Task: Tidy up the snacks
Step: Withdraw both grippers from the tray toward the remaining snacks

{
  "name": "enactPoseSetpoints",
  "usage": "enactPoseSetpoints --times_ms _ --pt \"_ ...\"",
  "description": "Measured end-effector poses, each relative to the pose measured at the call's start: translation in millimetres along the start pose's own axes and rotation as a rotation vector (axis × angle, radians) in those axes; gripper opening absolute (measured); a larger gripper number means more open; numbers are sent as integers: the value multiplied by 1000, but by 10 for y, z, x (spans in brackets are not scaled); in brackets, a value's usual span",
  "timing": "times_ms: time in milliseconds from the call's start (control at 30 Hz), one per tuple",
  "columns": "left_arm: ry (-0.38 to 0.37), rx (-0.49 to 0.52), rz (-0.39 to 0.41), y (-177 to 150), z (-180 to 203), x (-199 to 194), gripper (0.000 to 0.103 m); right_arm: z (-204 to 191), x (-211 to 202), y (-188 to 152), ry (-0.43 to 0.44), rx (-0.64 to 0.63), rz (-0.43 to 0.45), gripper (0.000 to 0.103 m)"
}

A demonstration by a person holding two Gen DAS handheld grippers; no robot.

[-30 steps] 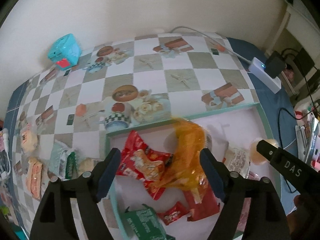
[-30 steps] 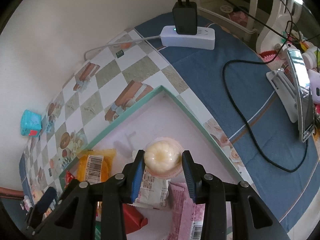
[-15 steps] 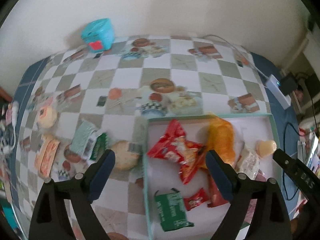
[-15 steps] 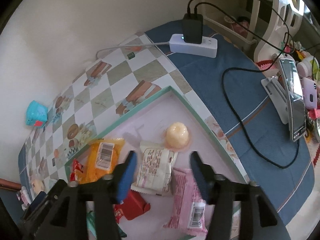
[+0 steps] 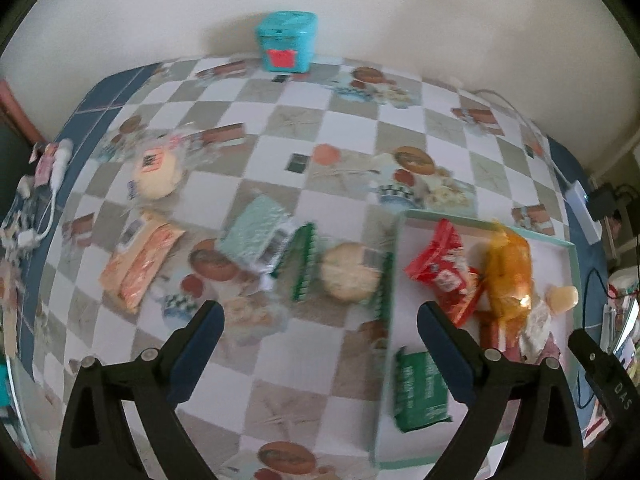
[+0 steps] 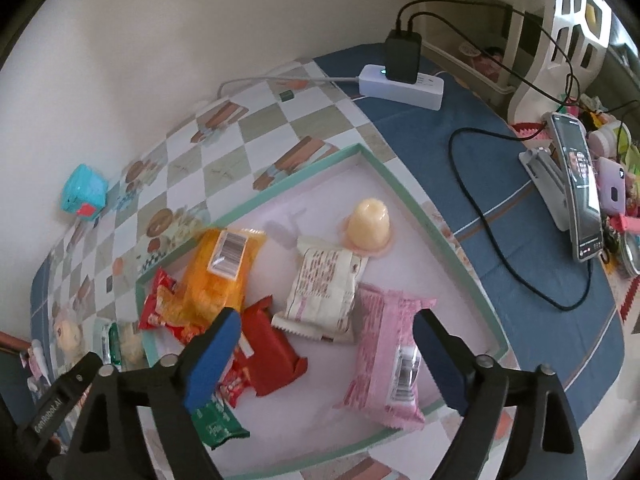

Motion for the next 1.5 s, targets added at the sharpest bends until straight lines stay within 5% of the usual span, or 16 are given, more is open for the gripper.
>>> enactPoseSetpoints --times_ms 633,1167,1500 --pt "137 -58 40 -245 -809 -124 97 -286 -2 -440 9 -98 3 103" --pt "158 -266 34 -315 -1753 -117 97 -931 -101 -759 63 -279 46 103" --pt "135 -312 34 -282 -2030 -111 97 -1395 -73 -897 125 -376 47 103"
Point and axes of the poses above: each gripper's, at about its wrist camera, not at the fingertips, and x roughly the way its jaws point, z to its right, y to its top, the point moved 2 cm from there along x, roughly the way its jaws point, and after that the axes turned 7 degrees about -z, right-handed, at the moved point
